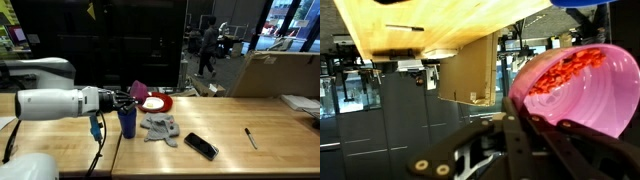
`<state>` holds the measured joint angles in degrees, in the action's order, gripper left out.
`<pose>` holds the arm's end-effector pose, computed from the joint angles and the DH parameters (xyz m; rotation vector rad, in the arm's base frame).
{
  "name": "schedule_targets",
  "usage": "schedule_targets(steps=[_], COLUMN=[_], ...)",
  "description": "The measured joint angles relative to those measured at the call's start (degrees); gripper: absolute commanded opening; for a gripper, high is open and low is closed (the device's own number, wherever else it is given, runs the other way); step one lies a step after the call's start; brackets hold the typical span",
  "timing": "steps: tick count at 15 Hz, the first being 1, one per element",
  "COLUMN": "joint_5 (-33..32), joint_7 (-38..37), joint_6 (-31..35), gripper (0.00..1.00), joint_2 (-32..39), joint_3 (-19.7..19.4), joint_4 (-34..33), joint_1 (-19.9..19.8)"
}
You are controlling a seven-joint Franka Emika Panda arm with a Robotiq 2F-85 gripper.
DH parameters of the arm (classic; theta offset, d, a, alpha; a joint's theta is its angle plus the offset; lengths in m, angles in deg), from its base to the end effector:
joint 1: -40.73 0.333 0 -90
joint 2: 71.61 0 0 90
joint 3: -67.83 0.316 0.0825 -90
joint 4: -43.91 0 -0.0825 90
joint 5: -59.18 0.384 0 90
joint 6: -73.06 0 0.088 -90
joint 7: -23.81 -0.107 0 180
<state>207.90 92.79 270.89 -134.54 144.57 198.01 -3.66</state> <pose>0.2780 0.0729 0.3926 2.1231 -0.8622 1.6911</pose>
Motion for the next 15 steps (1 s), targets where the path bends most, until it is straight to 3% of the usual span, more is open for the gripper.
schedule_targets(steps=[15], joint_5=[0.0], joint_7=[-0.14], joint_6=[-0.04], gripper=[0.01], joint_2=[-1.12], joint_3=[3.28], joint_4=[-0.63], joint_1=[-2.59])
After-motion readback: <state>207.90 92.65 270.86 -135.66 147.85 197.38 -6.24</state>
